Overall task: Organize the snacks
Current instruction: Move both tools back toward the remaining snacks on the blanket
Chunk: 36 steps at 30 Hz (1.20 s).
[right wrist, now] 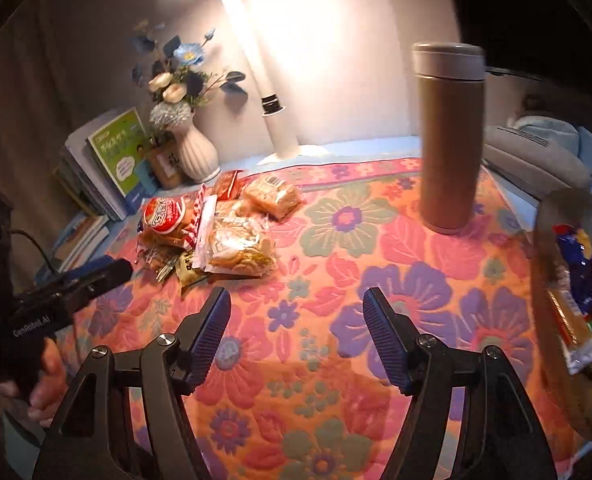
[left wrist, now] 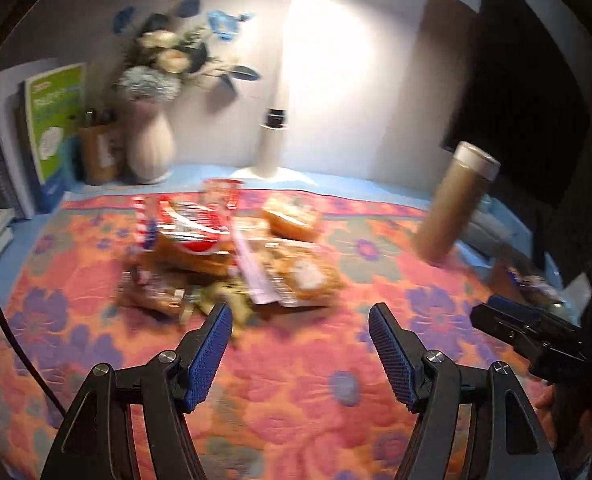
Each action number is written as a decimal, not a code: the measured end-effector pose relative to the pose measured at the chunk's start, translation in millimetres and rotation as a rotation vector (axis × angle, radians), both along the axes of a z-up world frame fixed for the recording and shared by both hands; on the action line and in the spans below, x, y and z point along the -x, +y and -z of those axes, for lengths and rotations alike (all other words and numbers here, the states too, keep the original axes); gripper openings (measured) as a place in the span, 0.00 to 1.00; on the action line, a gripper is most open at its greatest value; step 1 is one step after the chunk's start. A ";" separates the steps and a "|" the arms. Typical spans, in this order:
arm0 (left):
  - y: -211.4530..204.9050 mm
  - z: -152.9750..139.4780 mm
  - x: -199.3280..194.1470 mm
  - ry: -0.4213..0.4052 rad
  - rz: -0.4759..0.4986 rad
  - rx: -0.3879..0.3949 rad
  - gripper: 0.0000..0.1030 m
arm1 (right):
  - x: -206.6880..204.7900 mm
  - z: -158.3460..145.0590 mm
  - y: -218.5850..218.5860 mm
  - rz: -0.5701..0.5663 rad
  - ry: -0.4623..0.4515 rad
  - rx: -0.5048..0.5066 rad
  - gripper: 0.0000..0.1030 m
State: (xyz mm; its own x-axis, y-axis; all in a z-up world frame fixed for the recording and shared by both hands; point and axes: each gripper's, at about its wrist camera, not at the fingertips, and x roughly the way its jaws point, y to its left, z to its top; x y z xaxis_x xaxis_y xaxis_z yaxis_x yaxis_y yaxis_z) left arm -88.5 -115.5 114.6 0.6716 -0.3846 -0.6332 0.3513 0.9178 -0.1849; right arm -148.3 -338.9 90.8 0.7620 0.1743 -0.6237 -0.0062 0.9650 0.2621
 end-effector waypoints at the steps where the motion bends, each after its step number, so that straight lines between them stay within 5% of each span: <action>1: 16.4 7.1 -6.3 -0.006 -0.054 -0.030 0.66 | -8.1 7.8 10.0 -0.017 -0.013 0.015 0.71; 6: 71.5 54.7 -40.2 0.048 -0.206 -0.062 0.66 | -44.7 42.4 31.1 -0.050 0.005 0.017 0.71; 11: 85.4 88.6 -62.5 0.103 -0.252 -0.036 0.66 | -60.8 56.2 32.7 -0.058 0.056 0.037 0.73; 23: 83.7 94.3 -64.9 0.158 -0.232 -0.027 0.69 | -74.1 72.5 18.4 -0.062 0.161 -0.082 0.78; 36: 85.9 94.9 -64.1 0.161 -0.204 0.009 0.77 | -77.5 74.5 32.8 -0.064 0.180 0.017 0.81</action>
